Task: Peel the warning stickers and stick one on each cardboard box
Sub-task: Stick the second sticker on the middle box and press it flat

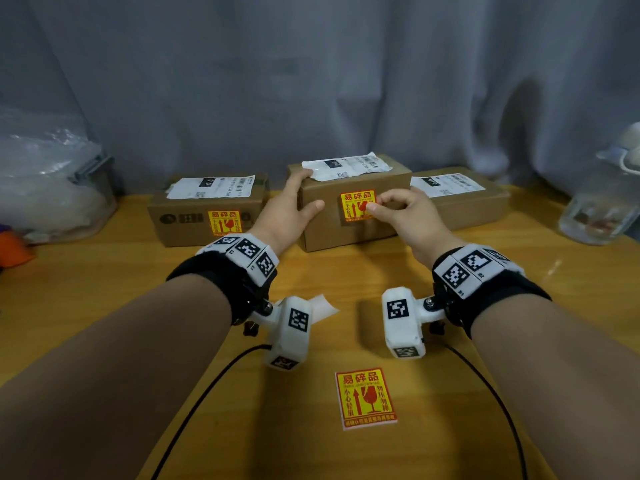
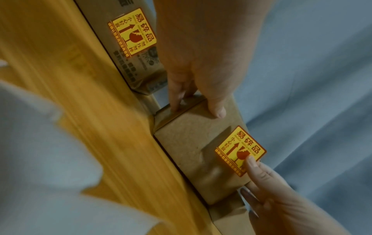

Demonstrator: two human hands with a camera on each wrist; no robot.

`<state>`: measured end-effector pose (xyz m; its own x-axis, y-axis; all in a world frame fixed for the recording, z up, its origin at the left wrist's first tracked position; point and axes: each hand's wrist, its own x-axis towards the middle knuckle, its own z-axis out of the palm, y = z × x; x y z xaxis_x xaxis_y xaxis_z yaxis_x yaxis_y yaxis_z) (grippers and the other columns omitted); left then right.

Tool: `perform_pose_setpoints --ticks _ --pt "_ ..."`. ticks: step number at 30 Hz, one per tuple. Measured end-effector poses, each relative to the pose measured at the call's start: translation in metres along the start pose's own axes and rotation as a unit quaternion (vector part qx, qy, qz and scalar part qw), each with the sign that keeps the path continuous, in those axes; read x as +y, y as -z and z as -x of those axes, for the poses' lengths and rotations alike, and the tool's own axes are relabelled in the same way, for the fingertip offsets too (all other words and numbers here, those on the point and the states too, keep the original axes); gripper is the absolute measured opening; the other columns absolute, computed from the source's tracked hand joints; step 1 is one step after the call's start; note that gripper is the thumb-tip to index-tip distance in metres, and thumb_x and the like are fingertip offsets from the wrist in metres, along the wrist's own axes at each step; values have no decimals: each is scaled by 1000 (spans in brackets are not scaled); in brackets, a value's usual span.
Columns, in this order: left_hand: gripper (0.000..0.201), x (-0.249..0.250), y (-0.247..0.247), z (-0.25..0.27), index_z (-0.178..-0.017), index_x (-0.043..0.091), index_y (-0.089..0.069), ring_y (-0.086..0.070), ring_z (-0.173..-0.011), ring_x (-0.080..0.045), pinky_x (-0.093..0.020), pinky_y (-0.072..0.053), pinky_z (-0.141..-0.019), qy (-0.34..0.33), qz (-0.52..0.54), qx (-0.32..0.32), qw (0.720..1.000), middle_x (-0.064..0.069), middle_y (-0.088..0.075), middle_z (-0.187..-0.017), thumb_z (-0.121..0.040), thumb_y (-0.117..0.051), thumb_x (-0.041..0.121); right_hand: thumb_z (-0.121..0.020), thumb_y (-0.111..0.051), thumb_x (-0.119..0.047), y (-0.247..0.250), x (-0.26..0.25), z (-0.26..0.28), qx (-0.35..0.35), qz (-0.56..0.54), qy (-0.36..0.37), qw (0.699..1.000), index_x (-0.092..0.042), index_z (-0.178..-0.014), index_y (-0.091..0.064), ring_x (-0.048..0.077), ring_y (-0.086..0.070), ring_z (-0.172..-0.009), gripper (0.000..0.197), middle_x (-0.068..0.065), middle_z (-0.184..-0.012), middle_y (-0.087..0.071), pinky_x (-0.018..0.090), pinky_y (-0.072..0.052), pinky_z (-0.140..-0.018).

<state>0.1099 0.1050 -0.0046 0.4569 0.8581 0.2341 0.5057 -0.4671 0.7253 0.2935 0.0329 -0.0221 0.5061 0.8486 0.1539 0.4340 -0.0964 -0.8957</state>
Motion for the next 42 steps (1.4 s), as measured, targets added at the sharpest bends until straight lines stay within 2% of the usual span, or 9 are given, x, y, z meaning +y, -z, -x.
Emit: perform_pose_setpoints --ticks 5,10,13,15,18,20,23,30,42 --pt "42 2 18 2 -135 24 -38 -60 -103 -25 -43 -55 -86 -5 -9 22 1000 -10 -58 -121 -96 -45 35 -81 -71 -28 8 -39 16 -69 -77 -21 994 -24 -78 -68 14 -57 -99 6 0 -100 -69 32 -41 -92" --pt "38 21 37 4 -126 17 -49 -67 -73 -23 -37 -59 -66 -4 -57 19 998 -5 -61 -106 -96 -40 40 -84 -69 -27 21 -75 23 -68 -61 -50 995 -19 -84 -67 9 -51 -87 8 -4 -92 -65 26 -36 -71" --pt "37 26 41 6 -121 16 -55 -69 -67 -25 -39 -60 -67 7 -67 7 998 -4 -64 -102 -96 -41 40 -81 -71 -26 21 -80 23 -43 -48 -69 996 -10 -96 -68 20 -56 -93 22 5 -94 -66 33 -44 -82" --pt "37 25 41 6 -119 16 -56 -68 -67 -25 -37 -60 -64 5 -72 7 997 -5 -62 -105 -96 -41 41 -81 -69 -32 21 -77 24 22 -46 -43 998 -17 -80 -67 24 -59 -97 16 1 -84 -66 35 -46 -87" --pt "39 20 38 1 -119 15 -57 -60 -91 -25 -34 -56 -75 -12 -76 17 997 -9 -45 -123 -95 -42 42 -73 -58 -59 18 -74 25 126 55 27 990 -24 -75 -70 26 -54 -110 37 0 -99 -68 41 -44 -96" --pt "40 18 35 -1 -121 14 -57 -46 -114 -26 -36 -42 -97 -31 -95 23 995 -9 -38 -131 -95 -44 41 -74 -62 -56 13 -76 32 92 19 53 994 -21 -71 -68 24 -61 -91 35 5 -90 -68 36 -50 -81" --pt "37 21 31 -1 -118 13 -58 -42 -118 -24 -32 -36 -96 -62 -113 34 991 -7 -44 -129 -94 -47 38 -83 -69 -30 6 -75 42 -22 -40 17 999 -9 -77 -66 12 -57 -68 22 4 -77 -66 23 -43 -60" --pt "29 23 32 -2 -114 16 -56 -53 -95 -13 -27 -43 -76 -87 -83 41 992 -2 -60 -110 -92 -52 34 -82 -71 -27 -2 -67 46 -37 -71 -35 996 -19 -65 -55 3 -47 -62 24 -7 -70 -59 19 -34 -57" --pt "26 21 37 -1 -110 15 -56 -53 -95 -12 -27 -44 -77 -68 -66 42 995 3 -57 -104 -93 -51 34 -82 -72 -26 -12 -61 42 2 -82 -44 996 -11 -79 -63 4 -52 -72 17 -3 -77 -62 21 -39 -63"
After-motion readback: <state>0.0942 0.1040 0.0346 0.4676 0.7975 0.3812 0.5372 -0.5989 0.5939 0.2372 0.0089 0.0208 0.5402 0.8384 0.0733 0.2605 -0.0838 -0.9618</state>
